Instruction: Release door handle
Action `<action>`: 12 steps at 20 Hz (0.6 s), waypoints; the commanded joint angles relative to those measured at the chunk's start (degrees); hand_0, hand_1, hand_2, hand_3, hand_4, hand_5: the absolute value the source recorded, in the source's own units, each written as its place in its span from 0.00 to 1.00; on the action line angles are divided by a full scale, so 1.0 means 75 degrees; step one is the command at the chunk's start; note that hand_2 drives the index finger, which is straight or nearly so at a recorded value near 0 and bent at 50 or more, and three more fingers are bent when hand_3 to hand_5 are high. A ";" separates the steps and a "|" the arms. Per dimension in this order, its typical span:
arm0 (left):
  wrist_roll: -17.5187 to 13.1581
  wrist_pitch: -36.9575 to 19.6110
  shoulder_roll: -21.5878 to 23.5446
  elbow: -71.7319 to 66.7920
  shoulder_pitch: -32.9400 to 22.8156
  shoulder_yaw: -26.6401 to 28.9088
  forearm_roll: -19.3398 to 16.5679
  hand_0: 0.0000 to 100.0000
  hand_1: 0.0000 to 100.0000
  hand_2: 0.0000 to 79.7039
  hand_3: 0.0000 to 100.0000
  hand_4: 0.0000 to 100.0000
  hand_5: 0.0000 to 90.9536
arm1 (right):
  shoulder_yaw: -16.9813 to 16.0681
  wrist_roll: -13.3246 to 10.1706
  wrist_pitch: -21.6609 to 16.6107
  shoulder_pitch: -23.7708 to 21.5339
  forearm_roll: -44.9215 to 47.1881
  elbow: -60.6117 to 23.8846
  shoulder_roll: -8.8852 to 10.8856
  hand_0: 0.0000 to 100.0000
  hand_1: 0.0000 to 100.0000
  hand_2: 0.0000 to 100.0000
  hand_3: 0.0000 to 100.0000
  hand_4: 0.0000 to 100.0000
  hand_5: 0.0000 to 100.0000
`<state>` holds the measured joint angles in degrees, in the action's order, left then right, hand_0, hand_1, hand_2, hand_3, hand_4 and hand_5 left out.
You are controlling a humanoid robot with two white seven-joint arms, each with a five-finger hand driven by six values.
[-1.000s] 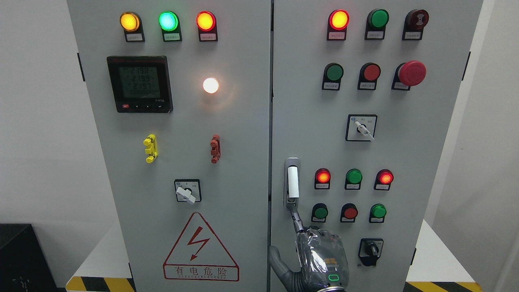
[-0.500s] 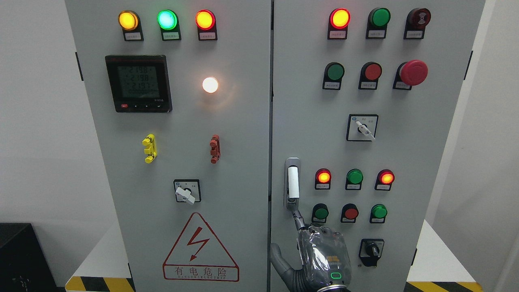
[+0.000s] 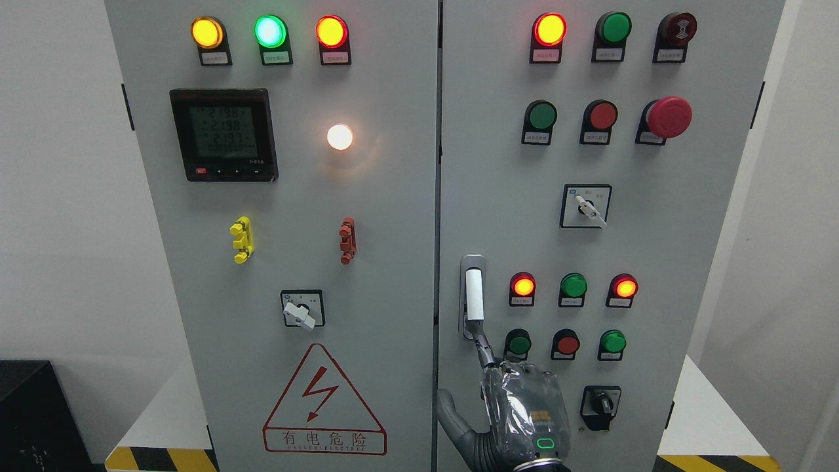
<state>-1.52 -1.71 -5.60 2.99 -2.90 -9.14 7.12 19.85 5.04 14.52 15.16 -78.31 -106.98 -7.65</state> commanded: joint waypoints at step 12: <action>0.0003 0.0017 0.0008 0.0000 0.0000 0.0000 0.0000 0.00 0.00 0.06 0.11 0.00 0.00 | 0.0002 -0.0168 -0.0050 -0.0029 0.0047 -0.0278 -0.0011 0.43 0.26 0.35 0.77 0.70 0.71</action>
<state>-1.52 -1.66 -5.59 2.99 -2.90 -9.14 7.12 19.92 3.78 14.12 14.99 -78.10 -108.08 -7.70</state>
